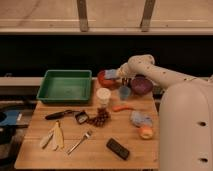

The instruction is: Wipe red bowl with sponge

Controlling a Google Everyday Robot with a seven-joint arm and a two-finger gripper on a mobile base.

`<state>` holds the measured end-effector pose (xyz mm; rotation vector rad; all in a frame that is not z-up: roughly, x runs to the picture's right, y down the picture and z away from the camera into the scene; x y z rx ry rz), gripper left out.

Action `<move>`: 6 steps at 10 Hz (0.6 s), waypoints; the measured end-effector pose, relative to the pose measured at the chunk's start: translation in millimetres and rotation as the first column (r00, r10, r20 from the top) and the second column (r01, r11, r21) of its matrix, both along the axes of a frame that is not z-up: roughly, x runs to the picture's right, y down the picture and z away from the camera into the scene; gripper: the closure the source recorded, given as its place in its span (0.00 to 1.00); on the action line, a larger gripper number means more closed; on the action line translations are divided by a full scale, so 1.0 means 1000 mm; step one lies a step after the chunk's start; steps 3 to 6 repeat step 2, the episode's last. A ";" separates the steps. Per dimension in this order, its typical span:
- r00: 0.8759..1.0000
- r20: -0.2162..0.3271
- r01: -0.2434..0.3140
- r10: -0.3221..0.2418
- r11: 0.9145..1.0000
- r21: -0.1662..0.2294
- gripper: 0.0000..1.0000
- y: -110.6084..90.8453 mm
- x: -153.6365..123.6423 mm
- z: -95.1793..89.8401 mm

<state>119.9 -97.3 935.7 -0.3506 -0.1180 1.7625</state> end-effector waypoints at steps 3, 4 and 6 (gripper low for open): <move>1.000 0.009 -0.007 0.007 1.000 0.002 1.00 -0.011 -0.003 0.007; 1.000 0.009 -0.007 0.007 1.000 0.002 1.00 -0.011 -0.003 0.007; 1.000 0.009 -0.007 0.007 1.000 0.002 1.00 -0.011 -0.003 0.007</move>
